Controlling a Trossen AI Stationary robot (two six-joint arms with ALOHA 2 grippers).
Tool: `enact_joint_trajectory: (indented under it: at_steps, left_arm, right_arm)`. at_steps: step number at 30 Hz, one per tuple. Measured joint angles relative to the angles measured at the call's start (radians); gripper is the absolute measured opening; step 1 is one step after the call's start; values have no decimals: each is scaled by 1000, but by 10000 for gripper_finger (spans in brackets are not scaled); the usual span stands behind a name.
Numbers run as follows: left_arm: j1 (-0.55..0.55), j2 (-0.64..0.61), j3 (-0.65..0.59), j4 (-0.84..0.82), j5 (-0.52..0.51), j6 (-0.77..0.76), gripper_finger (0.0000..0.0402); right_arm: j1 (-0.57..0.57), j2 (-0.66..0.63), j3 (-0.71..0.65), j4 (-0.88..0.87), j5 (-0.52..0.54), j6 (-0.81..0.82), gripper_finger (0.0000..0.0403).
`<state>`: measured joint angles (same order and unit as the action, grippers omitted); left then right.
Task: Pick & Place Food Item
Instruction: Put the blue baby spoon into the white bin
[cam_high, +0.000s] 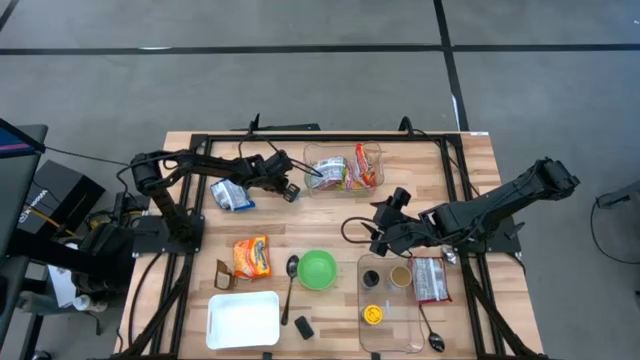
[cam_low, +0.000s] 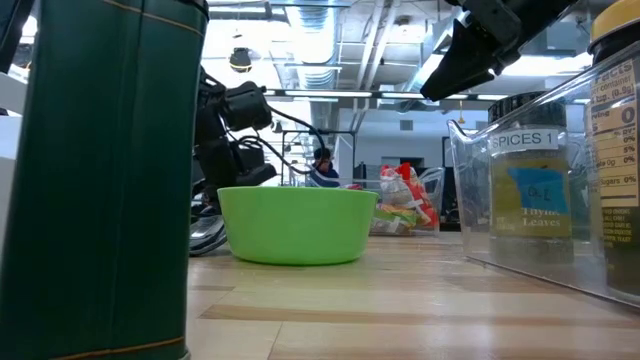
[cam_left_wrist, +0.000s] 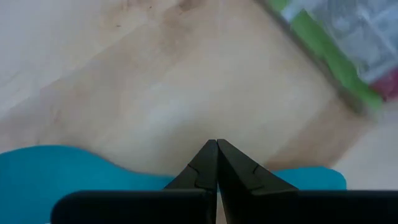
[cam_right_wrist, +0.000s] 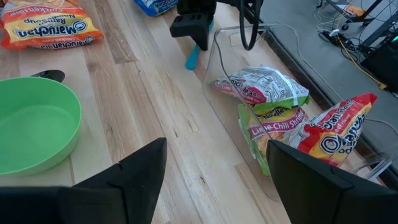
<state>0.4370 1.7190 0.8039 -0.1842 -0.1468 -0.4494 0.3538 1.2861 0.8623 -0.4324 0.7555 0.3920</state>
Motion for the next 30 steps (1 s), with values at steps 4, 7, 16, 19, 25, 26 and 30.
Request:
enact_joint_trajectory:
  at_steps: [4,7,16,19,25,26,30]
  left_arm:
    - [-11,-43,-5,-26,16,33,0]
    - [-22,-93,-2,-37,16,58,0]
    - [-34,-167,-1,-93,7,320,0]
    - [-34,-177,-1,-93,5,546,0]
    - [-34,-176,-1,-185,34,951,0]
    - [-34,-176,-1,-212,38,1013,0]
    - [-28,-176,-1,-245,41,1165,0]
  right_arm:
    - [0,0,0,0,0,0,270]
    - [0,0,0,0,0,0,270]
    - [0,0,0,0,0,0,270]
    - [0,0,0,0,0,0,270]
    - [0,0,0,0,0,-3,270]
    - [0,0,0,0,0,-3,270]
    - [0,0,0,0,0,-11,270]
